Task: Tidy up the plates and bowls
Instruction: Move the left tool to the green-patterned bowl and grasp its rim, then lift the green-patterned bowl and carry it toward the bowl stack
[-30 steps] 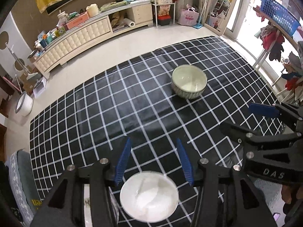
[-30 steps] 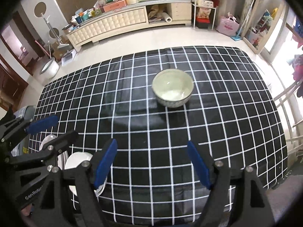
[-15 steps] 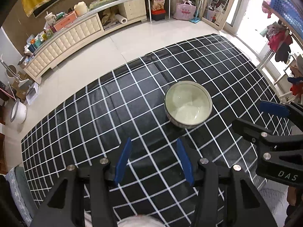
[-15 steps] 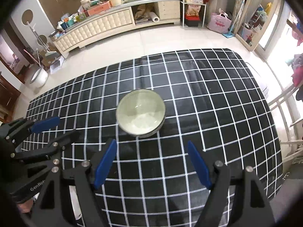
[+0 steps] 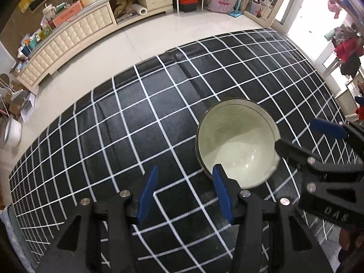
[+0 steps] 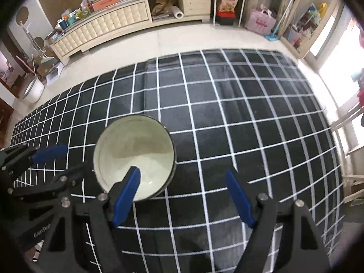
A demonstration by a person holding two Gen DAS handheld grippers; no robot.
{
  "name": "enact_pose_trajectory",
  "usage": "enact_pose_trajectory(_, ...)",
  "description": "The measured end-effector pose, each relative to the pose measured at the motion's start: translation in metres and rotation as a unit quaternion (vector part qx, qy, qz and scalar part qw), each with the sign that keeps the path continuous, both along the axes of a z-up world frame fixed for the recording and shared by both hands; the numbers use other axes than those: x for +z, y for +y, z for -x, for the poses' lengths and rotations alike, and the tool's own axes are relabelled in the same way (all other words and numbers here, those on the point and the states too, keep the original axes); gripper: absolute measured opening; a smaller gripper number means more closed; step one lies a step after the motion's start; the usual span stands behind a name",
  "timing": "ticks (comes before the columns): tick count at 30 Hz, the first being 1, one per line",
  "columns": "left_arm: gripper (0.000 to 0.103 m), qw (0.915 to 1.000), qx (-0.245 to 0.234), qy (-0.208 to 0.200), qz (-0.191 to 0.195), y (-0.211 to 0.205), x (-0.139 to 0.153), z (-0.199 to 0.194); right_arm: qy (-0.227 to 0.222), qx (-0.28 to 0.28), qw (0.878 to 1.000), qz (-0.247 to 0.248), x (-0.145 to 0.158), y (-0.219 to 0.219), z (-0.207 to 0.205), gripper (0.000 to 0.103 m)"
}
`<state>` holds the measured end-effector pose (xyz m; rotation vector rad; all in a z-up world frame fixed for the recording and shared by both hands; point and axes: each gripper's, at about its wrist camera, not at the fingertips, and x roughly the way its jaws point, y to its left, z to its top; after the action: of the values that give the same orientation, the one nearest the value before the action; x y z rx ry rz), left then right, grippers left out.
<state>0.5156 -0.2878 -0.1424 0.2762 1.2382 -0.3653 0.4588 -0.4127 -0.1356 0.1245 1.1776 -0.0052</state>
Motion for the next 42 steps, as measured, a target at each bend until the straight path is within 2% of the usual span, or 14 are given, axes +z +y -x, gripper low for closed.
enact_pose_trajectory(5, 0.048, 0.9999, 0.011, 0.003, 0.000, -0.004, -0.014, -0.011, 0.004, -0.018, 1.000, -0.004, -0.012, -0.003, -0.005, 0.080)
enact_pose_trajectory(7, 0.045, 1.0000, 0.006, 0.003, -0.002, -0.006, -0.018, -0.012, 0.004, -0.021, 1.000, -0.015, -0.015, -0.003, -0.007, 0.076)
enact_pose_trajectory(9, 0.039, 1.0000, 0.000, 0.005, -0.002, -0.009, -0.021, -0.014, 0.012, -0.018, 1.000, -0.022, -0.020, -0.001, -0.008, 0.061)
enact_pose_trajectory(13, 0.021, 0.9999, -0.009, 0.008, 0.006, -0.015, -0.023, -0.015, 0.017, -0.015, 0.999, -0.041, -0.020, 0.000, -0.008, 0.049)
enact_pose_trajectory(15, 0.017, 0.9998, -0.019, 0.009, 0.008, -0.019, -0.025, -0.014, 0.017, -0.009, 0.999, -0.047, -0.020, 0.001, -0.010, 0.038)
enact_pose_trajectory(17, 0.016, 0.9997, -0.024, 0.009, 0.004, -0.021, -0.026, -0.013, 0.019, -0.002, 0.999, -0.039, -0.021, 0.005, -0.010, 0.035)
enact_pose_trajectory(20, 0.013, 0.9995, -0.029, 0.009, 0.001, -0.024, -0.027, -0.012, 0.022, 0.007, 0.998, -0.051, -0.023, 0.006, -0.012, 0.021)
enact_pose_trajectory(26, 0.012, 0.9995, -0.031, 0.004, 0.001, -0.025, -0.027, -0.011, 0.013, 0.004, 0.999, -0.042, -0.024, 0.010, -0.009, 0.019)
enact_pose_trajectory(29, 0.012, 0.9989, -0.046, -0.006, -0.009, -0.029, -0.024, -0.006, 0.011, 0.002, 0.999, -0.032, -0.024, 0.012, -0.008, 0.017)
enact_pose_trajectory(35, 0.010, 0.9984, -0.055, -0.006, -0.012, -0.029, -0.017, 0.002, 0.008, -0.008, 0.999, -0.049, -0.013, 0.008, 0.005, 0.015)
enact_pose_trajectory(42, 0.011, 0.9982, -0.054, -0.022, -0.013, -0.015, 0.022, 0.030, -0.004, -0.005, 0.998, -0.056, 0.021, 0.022, 0.028, 0.014)
